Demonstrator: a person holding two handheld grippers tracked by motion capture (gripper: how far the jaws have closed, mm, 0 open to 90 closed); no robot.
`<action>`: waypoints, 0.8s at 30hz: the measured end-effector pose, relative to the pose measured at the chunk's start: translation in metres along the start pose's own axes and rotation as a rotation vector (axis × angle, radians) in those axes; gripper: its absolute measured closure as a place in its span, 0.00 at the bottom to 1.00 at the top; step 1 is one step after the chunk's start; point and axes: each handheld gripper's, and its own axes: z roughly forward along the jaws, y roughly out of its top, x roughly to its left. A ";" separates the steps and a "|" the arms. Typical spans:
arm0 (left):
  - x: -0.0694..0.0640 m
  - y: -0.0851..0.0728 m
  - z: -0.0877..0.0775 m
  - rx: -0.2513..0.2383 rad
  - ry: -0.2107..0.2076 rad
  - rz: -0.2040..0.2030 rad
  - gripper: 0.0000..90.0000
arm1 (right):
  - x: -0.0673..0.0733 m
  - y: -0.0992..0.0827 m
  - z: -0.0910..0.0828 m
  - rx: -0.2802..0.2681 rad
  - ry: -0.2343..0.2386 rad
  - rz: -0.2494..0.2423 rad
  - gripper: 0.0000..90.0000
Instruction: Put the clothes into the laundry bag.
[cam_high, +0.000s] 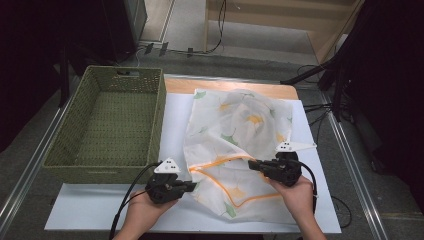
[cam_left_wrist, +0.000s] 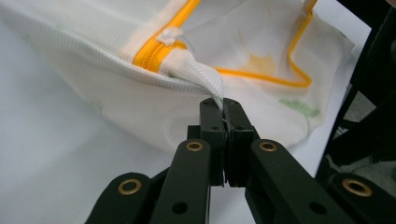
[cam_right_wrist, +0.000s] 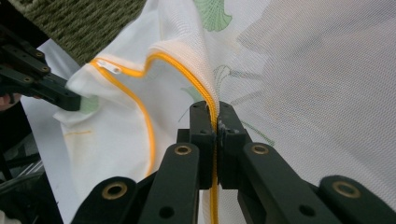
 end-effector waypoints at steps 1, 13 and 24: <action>0.001 -0.005 -0.004 -0.004 0.001 -0.002 0.99 | 0.001 -0.001 0.001 0.004 0.002 -0.005 0.98; 0.007 -0.031 -0.019 -0.004 -0.007 -0.044 0.99 | 0.020 -0.017 0.007 0.057 0.009 -0.028 0.98; 0.016 -0.033 -0.022 0.001 -0.011 -0.043 0.68 | 0.028 -0.036 0.040 0.155 0.010 -0.095 0.96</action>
